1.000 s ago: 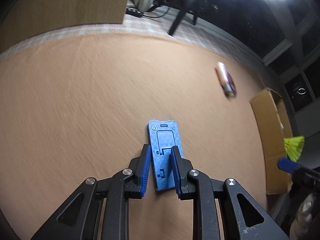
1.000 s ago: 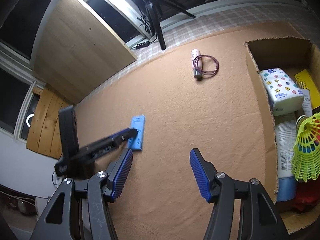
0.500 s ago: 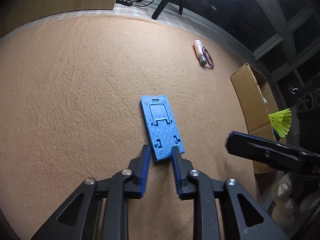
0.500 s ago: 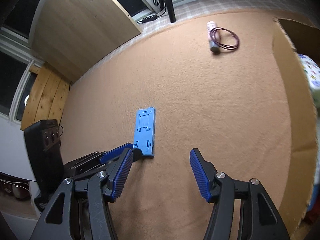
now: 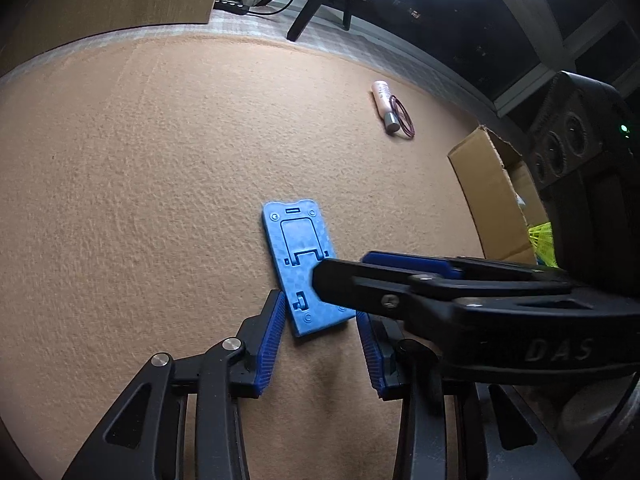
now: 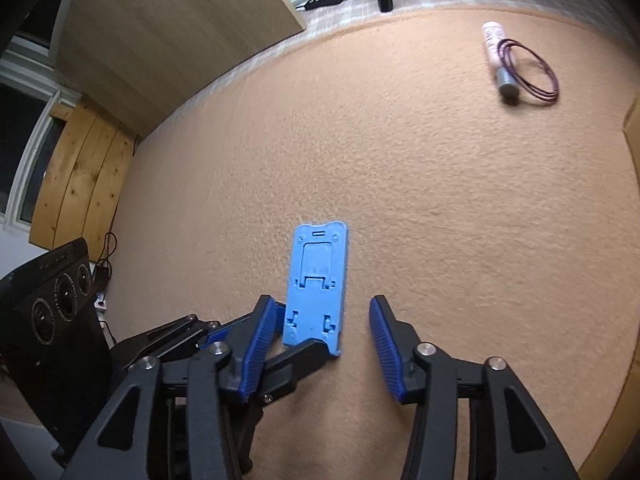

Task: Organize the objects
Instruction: 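Bring the right gripper to the blue stand beside the left gripper, then lift the blue stand with the right gripper and drop it into the box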

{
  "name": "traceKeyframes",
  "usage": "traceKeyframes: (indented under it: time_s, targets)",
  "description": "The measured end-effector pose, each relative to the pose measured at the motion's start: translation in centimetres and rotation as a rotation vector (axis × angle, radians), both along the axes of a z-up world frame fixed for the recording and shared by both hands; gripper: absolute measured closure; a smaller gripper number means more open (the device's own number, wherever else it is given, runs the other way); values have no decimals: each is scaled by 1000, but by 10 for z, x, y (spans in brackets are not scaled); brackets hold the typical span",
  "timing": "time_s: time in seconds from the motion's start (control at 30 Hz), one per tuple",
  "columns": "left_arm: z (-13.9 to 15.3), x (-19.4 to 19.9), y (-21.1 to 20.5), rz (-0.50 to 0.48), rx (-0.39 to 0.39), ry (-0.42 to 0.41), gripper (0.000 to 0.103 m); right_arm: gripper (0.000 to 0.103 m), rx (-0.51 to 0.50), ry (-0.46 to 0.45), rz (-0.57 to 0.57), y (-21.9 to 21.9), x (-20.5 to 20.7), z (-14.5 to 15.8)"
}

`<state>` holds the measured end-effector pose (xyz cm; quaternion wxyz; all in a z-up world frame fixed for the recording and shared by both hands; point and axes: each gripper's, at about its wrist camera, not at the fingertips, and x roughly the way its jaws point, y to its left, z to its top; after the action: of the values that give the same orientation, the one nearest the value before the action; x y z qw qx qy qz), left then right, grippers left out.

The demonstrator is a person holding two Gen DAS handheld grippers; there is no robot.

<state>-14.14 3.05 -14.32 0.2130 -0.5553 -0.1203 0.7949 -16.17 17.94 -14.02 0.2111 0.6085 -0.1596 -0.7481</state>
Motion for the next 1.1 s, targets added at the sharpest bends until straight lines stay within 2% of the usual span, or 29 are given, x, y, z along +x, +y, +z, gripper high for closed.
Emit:
traceKeyframes:
  time_s: [0.17, 0.5, 0.83, 1.1]
  targets:
    - [0, 0, 2, -2, 19, -8, 69, 68, -1, -1, 9, -3, -1, -1]
    - [16, 8, 16, -11, 19, 33, 69, 71, 12, 48, -9, 11, 8, 17]
    - [51, 39, 56, -100, 10, 116, 69, 71, 13, 145, -50, 49, 45, 57]
    - [73, 64, 93, -183, 15, 158, 69, 71, -6, 182, -127, 86, 79, 76]
